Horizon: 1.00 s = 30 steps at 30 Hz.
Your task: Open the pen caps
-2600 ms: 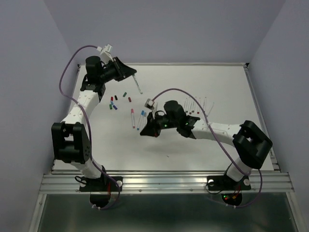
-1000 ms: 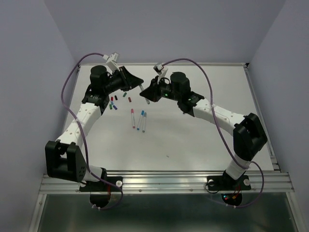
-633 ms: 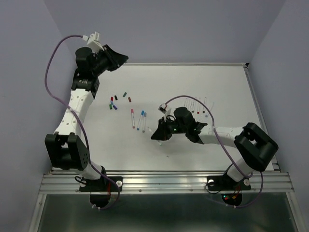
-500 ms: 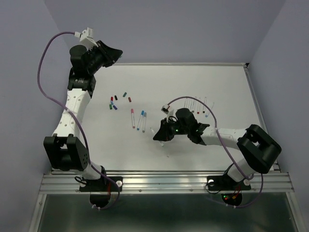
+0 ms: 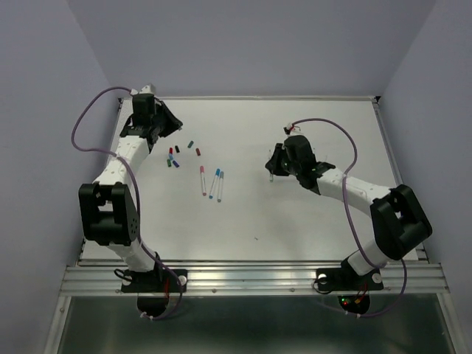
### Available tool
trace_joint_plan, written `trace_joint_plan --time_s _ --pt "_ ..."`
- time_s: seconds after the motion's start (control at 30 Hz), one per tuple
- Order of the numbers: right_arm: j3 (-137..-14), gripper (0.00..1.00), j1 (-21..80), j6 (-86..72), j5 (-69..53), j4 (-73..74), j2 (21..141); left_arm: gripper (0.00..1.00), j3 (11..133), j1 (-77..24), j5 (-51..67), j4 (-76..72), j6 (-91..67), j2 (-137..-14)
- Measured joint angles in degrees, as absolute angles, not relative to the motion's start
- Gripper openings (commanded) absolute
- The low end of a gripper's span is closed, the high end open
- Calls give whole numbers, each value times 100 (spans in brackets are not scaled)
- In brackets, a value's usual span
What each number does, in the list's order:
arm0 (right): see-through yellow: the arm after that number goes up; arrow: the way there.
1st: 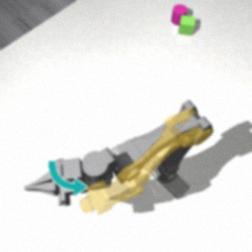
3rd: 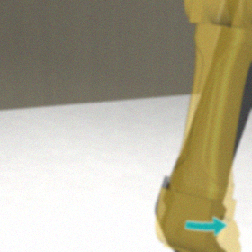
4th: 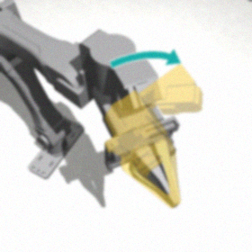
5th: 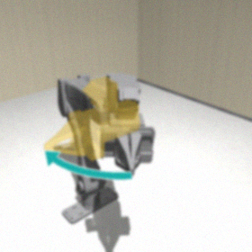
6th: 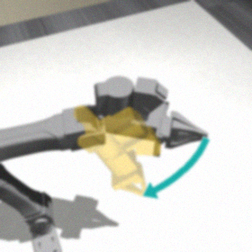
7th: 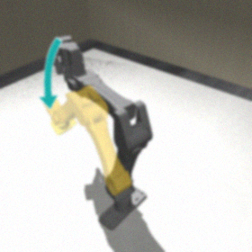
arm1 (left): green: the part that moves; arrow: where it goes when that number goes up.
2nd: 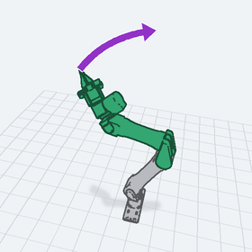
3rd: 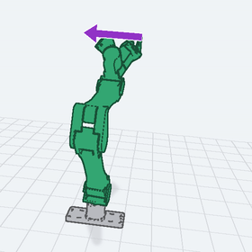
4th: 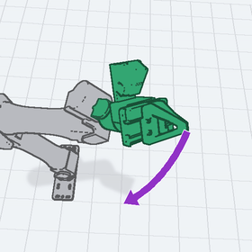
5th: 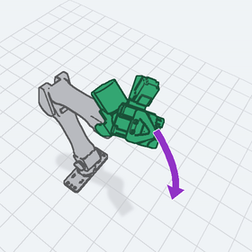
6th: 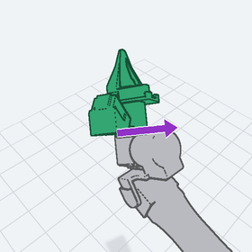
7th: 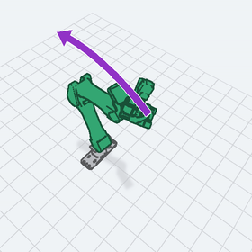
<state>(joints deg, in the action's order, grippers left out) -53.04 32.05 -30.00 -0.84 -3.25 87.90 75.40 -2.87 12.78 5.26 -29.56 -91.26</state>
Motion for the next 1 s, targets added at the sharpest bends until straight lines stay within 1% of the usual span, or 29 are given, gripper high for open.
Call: trace_joint_plan --time_s 0.1,0.3,0.47,0.5,0.53,0.8,0.83,0.9,1.0 --pt "-5387 3 3100 -2974 314 -27 8860 5 7487 -290 1127 766 -2893 -9594" --pt "-5398 5 2908 -2950 600 204 8864 5 7456 -316 740 1149 -2790 -10294" --pt "-5398 6 2738 -2950 714 279 8864 5 7459 -340 478 1299 -2746 -10501" --pt "-5400 7 2714 -2947 733 298 8864 9 7459 -342 440 1313 -2744 -10530" --pt "-5406 7 2689 -2943 740 318 8864 11 7459 -344 392 1321 -2744 -10567" --pt "-5478 8 2541 -2939 821 421 8886 12 7684 -460 -178 1577 -2740 -10982" --pt "-5478 8 2512 -2939 821 429 8886 13 7695 -482 -207 1590 -2740 -11019" --pt "-5478 8 2467 -2939 840 445 8886 18 7717 -519 -250 1636 -2738 -11074" --pt "-5478 10 2436 -2939 873 454 8886 20 7738 -558 -311 1699 -2729 -11100"
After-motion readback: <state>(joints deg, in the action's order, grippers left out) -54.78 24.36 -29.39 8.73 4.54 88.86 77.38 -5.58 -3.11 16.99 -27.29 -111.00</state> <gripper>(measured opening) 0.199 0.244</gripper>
